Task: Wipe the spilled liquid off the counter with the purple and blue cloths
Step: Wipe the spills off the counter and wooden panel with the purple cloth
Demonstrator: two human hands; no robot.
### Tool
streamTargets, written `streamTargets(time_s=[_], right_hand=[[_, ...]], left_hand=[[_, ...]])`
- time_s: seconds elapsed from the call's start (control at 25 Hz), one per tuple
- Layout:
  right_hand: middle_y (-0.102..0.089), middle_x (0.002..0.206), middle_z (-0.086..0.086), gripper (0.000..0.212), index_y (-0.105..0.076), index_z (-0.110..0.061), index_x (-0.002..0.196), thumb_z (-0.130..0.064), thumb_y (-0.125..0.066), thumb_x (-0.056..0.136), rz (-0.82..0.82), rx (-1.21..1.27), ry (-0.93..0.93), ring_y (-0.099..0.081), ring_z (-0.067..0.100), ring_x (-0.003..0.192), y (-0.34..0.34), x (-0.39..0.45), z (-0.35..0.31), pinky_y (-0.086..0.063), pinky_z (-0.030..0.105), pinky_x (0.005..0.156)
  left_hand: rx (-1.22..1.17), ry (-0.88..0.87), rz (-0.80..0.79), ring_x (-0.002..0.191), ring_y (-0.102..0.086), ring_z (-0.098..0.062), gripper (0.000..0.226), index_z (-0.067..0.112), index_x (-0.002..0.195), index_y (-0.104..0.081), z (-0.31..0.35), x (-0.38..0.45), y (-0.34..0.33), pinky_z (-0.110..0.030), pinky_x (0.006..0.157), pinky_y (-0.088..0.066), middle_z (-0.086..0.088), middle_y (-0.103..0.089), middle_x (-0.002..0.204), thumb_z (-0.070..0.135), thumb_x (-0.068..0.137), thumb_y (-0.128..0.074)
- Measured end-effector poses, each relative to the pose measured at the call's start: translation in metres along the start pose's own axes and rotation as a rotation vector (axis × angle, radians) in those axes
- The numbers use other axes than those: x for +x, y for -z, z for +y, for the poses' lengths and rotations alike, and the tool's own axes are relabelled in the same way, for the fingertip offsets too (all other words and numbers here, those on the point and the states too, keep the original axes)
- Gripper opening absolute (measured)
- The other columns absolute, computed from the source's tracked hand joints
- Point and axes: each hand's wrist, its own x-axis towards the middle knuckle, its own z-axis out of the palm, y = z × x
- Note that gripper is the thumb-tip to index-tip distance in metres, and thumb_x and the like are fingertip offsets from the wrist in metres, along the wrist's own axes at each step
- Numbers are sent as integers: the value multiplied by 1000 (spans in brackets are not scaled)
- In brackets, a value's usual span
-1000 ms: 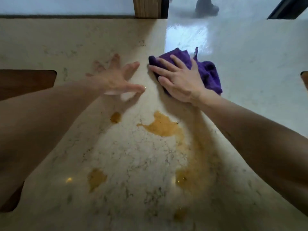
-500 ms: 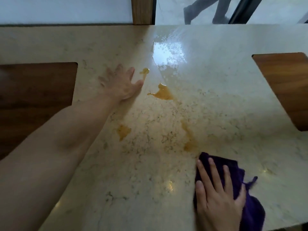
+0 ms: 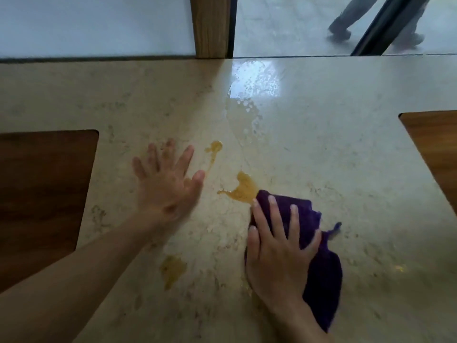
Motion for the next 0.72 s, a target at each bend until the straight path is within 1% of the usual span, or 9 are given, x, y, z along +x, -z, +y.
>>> streamTargets(time_s=[0.08, 0.12, 0.16, 0.28, 0.36, 0.44, 0.52, 0.64, 0.72], right_hand=[[-13, 164, -16, 51, -17, -51, 152, -47, -19, 102, -33, 47, 10, -9, 25, 153, -2, 105, -20, -1, 73, 111], [-7, 165, -17, 51, -12, -52, 152, -47, -15, 102, -32, 66, -15, -2, 24, 153, -2, 164, -26, 4, 73, 111], [-4, 165, -17, 51, -10, -51, 152, -46, -15, 102, -21, 84, -30, 2, 25, 153, 0, 225, -32, 7, 74, 110], [-6, 166, -13, 52, -16, -48, 153, -42, -17, 102, -83, 124, -5, 2, 28, 153, 15, 367, -57, 8, 76, 108], [-10, 166, -11, 53, -19, -45, 153, -43, -18, 100, -89, 109, 82, -1, 29, 153, 12, 417, -78, 7, 76, 108], [-13, 166, -8, 56, -19, -40, 155, -44, -17, 99, -81, 78, 175, -4, 30, 152, 5, 433, -88, 8, 75, 108], [-12, 166, -7, 59, -18, -36, 156, -46, -16, 98, -92, 62, 246, -6, 29, 152, 2, 429, -88, 8, 72, 109], [-13, 166, -10, 55, -22, -39, 154, -48, -17, 100, -117, 29, 403, -8, 25, 152, 3, 387, -88, 3, 68, 113], [-15, 165, -14, 52, -23, -44, 153, -48, -18, 101, -150, 13, 543, -9, 21, 152, 2, 339, -94, 0, 65, 115]], left_hand=[[21, 11, 15, 153, 3, -35, 72, 45, 156, -9, -1, 0, -1, -63, 118, 6, 0, -4, 169, 74, 90, -8], [25, 9, 22, 153, 3, -36, 72, 44, 156, -9, -1, 0, -1, -63, 118, 4, -1, -4, 169, 74, 91, -8], [32, -2, 26, 153, 1, -37, 72, 44, 156, -10, 0, 0, -1, -64, 118, 3, -2, -4, 169, 74, 91, -8], [61, -38, 52, 152, -7, -42, 71, 40, 157, -20, 2, -3, -1, -69, 116, -6, -5, -11, 168, 71, 93, -20], [78, -37, 61, 152, -8, -43, 72, 37, 157, -23, 4, -1, 0, -70, 116, -7, -6, -12, 168, 70, 92, -23], [82, -26, 25, 153, 0, -41, 73, 38, 157, -18, 5, 0, 2, -68, 117, -3, -5, -5, 169, 71, 92, -18], [88, -16, 6, 153, 4, -39, 74, 39, 157, -15, 2, 1, 2, -66, 118, 1, -4, -1, 169, 72, 92, -14], [94, 3, -32, 153, 6, -38, 75, 42, 157, -11, 0, -1, 2, -64, 118, 5, -2, 2, 169, 75, 90, -6], [81, 3, -38, 153, 4, -37, 72, 44, 156, -11, 0, 0, 3, -63, 119, 5, -1, -1, 169, 73, 91, -7]])
